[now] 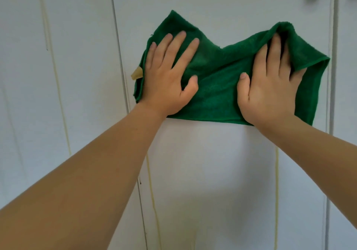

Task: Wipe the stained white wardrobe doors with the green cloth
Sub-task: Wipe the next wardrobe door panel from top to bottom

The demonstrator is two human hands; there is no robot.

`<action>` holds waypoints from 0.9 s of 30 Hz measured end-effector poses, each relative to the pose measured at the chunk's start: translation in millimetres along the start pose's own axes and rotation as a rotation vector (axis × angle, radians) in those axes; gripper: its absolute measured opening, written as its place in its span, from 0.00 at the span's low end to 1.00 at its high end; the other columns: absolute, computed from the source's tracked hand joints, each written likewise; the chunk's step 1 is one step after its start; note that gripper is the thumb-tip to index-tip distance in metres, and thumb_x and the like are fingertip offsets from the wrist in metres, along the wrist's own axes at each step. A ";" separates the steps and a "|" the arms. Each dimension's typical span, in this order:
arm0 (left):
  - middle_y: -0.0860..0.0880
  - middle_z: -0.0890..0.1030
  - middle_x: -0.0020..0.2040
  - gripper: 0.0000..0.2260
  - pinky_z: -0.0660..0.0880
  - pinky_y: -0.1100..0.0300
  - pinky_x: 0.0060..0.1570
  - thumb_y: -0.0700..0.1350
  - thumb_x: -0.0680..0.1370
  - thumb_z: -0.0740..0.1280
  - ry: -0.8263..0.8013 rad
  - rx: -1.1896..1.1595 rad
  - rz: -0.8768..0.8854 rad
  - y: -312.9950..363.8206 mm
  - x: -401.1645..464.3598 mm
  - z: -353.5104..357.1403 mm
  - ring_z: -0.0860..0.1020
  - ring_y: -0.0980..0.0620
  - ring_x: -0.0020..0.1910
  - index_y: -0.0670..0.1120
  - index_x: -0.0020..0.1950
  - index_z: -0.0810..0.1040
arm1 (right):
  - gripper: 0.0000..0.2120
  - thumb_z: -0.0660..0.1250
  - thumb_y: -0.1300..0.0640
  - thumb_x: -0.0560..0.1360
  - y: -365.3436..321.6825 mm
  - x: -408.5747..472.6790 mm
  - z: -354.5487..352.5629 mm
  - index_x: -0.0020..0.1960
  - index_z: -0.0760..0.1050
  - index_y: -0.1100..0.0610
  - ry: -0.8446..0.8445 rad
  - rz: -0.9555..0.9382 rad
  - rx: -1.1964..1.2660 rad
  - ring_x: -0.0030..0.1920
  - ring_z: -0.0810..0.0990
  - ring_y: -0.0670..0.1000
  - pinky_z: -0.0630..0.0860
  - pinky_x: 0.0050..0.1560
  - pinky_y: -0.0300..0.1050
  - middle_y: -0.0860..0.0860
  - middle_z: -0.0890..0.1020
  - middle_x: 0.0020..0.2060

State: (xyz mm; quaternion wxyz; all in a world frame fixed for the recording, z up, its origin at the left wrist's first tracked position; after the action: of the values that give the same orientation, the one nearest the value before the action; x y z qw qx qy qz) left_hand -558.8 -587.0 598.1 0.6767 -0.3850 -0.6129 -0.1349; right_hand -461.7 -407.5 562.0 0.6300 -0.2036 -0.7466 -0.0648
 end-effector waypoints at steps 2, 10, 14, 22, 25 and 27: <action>0.44 0.65 0.79 0.30 0.53 0.41 0.77 0.55 0.77 0.59 0.038 0.010 -0.186 -12.8 -3.4 -5.2 0.61 0.41 0.78 0.49 0.79 0.66 | 0.33 0.49 0.46 0.80 0.6 -0.3 -0.3 0.80 0.47 0.59 0.008 0.000 0.014 0.78 0.50 0.59 0.50 0.72 0.72 0.57 0.48 0.80; 0.46 0.56 0.82 0.32 0.46 0.41 0.79 0.55 0.78 0.54 0.014 0.034 -0.638 -34.0 -39.3 -6.0 0.52 0.43 0.81 0.50 0.82 0.56 | 0.32 0.49 0.46 0.80 -16.7 -4.4 1.4 0.81 0.47 0.56 0.016 -0.072 0.026 0.78 0.54 0.59 0.52 0.72 0.71 0.55 0.49 0.80; 0.45 0.56 0.82 0.32 0.46 0.42 0.79 0.53 0.78 0.55 0.026 0.005 -0.693 -26.5 -81.1 -7.0 0.51 0.43 0.81 0.48 0.83 0.56 | 0.32 0.49 0.46 0.80 -27.6 -13.2 2.8 0.81 0.48 0.57 0.014 -0.136 0.026 0.76 0.57 0.59 0.53 0.72 0.70 0.55 0.51 0.80; 0.39 0.58 0.81 0.33 0.48 0.40 0.79 0.47 0.76 0.55 -0.048 -0.013 -0.723 16.4 -188.9 0.5 0.54 0.39 0.80 0.39 0.81 0.58 | 0.31 0.51 0.46 0.79 -55.7 -59.9 15.2 0.79 0.55 0.58 0.002 -0.439 -0.023 0.73 0.64 0.59 0.55 0.72 0.64 0.55 0.58 0.78; 0.38 0.59 0.80 0.33 0.53 0.36 0.77 0.47 0.76 0.55 -0.097 -0.011 -0.826 28.0 -198.2 0.2 0.58 0.36 0.78 0.40 0.81 0.58 | 0.31 0.51 0.46 0.79 -56.3 -64.2 16.0 0.79 0.57 0.57 -0.001 -0.469 -0.024 0.72 0.65 0.59 0.55 0.72 0.63 0.54 0.60 0.78; 0.37 0.59 0.80 0.34 0.54 0.34 0.76 0.47 0.74 0.55 -0.132 -0.010 -0.809 24.2 -181.9 -1.4 0.58 0.35 0.77 0.38 0.80 0.58 | 0.31 0.51 0.46 0.79 -55.2 -62.5 14.0 0.79 0.56 0.57 -0.008 -0.459 -0.022 0.72 0.65 0.59 0.55 0.72 0.64 0.54 0.59 0.78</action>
State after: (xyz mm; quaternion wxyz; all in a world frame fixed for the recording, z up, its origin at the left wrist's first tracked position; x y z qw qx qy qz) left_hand -580.5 -624.4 419.8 0.5265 -0.1241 -0.7562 -0.3682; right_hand -488.1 -466.6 507.7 0.5935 -0.0356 -0.7751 -0.2137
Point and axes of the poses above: each hand's wrist, its own x-axis towards the middle knuckle, its own z-axis out of the palm, y = z × x, the point moved 8 cm from there along x, towards the middle knuckle
